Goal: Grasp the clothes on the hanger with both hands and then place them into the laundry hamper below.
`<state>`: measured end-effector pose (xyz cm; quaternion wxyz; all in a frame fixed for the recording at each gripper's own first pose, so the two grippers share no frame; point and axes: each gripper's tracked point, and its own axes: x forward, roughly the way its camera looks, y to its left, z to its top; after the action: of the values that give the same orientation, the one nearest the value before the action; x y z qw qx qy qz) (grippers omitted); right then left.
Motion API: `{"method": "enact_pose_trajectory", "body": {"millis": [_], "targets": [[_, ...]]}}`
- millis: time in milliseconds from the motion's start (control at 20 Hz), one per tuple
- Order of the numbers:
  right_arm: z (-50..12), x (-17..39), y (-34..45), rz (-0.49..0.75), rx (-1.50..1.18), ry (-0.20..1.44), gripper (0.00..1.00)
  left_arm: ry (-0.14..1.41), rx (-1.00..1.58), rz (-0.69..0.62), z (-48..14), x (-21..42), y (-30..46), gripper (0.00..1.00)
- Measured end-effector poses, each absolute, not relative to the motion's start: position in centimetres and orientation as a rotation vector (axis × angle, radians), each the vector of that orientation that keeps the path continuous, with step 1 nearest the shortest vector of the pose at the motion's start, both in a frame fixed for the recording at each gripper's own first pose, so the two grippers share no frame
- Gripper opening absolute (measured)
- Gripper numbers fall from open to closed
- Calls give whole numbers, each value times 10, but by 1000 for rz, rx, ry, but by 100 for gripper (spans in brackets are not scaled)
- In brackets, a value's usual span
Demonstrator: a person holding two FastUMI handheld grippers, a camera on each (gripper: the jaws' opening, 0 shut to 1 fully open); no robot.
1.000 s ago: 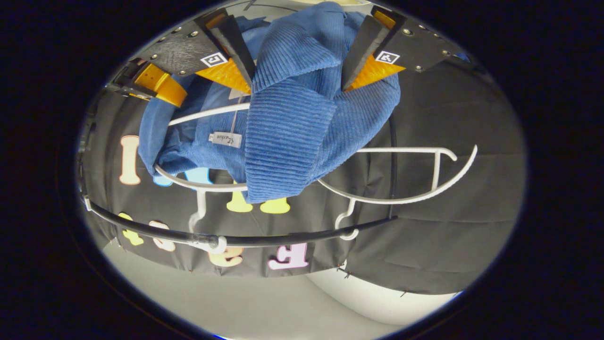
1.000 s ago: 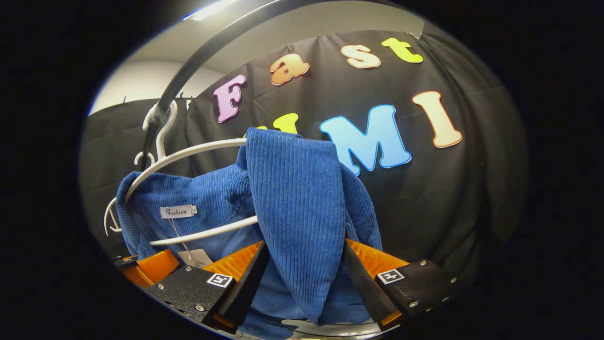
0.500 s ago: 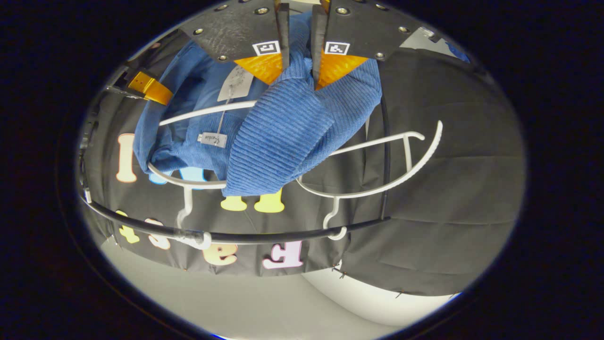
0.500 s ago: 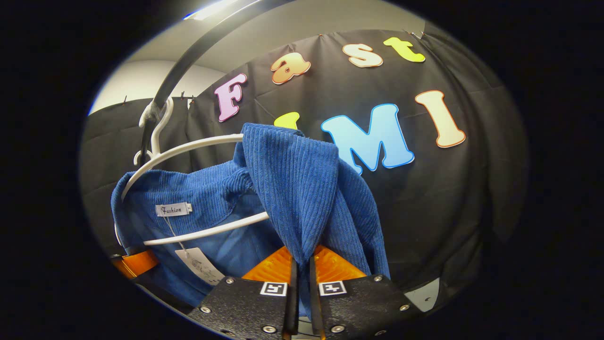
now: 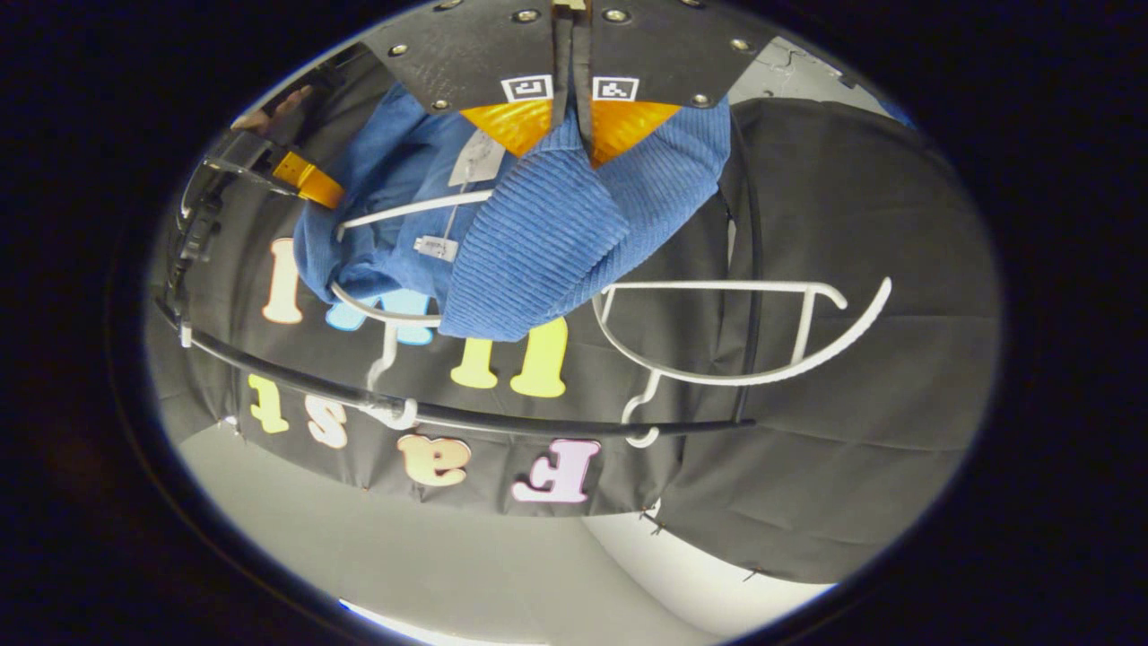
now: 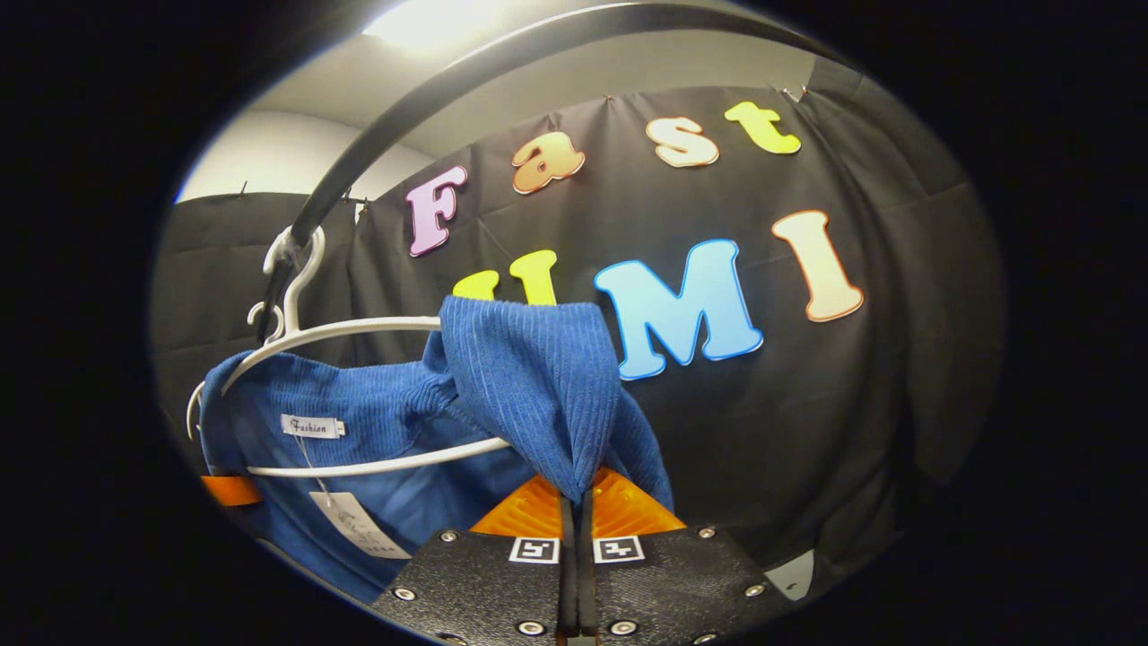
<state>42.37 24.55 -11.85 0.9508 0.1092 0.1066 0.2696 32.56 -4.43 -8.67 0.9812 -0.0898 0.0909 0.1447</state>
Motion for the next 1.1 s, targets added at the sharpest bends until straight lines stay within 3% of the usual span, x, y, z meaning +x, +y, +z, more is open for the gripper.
{"method": "enact_pose_trajectory", "body": {"millis": [400,600,1100], "targets": [[-99,444,213,454,248,137,0,150,-116,234,-38,293,-35,2],[-95,459,206,425,238,107,0,143,-3,294,-16,288,10,1],[-92,490,200,381,193,24,0,166,105,296,-4,324,73,2]]}}
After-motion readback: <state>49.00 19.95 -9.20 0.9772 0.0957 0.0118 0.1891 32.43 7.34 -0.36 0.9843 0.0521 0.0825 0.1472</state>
